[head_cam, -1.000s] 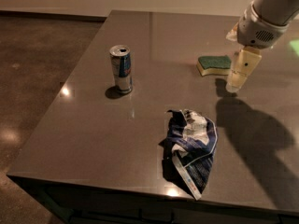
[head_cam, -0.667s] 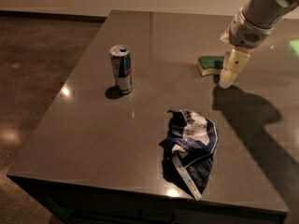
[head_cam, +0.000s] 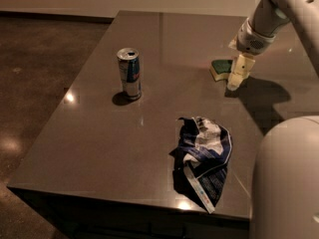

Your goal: Move sponge near redbull can

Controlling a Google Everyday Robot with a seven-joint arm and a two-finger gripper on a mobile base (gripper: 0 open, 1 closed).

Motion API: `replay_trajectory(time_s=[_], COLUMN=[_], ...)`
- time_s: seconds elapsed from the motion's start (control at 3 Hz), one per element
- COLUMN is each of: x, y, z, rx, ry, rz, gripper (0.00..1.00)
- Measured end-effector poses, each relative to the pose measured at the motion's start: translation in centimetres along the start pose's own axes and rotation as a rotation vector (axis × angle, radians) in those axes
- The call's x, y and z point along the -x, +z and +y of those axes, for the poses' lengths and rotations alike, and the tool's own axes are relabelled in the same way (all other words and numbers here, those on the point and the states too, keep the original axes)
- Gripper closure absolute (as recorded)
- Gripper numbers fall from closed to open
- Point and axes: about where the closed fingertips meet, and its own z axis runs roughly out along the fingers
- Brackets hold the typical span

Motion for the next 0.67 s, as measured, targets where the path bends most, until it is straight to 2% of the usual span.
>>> replay_trajectory(time_s=[0.33, 0.67], x=[-0.41, -0.21], y=[1.41, 1.6], z=[-0.4, -0.42], rx=[0.038, 0.066], ry=[-0.005, -0.012], rz=[0.01, 0.002], gripper=[0.16, 0.47])
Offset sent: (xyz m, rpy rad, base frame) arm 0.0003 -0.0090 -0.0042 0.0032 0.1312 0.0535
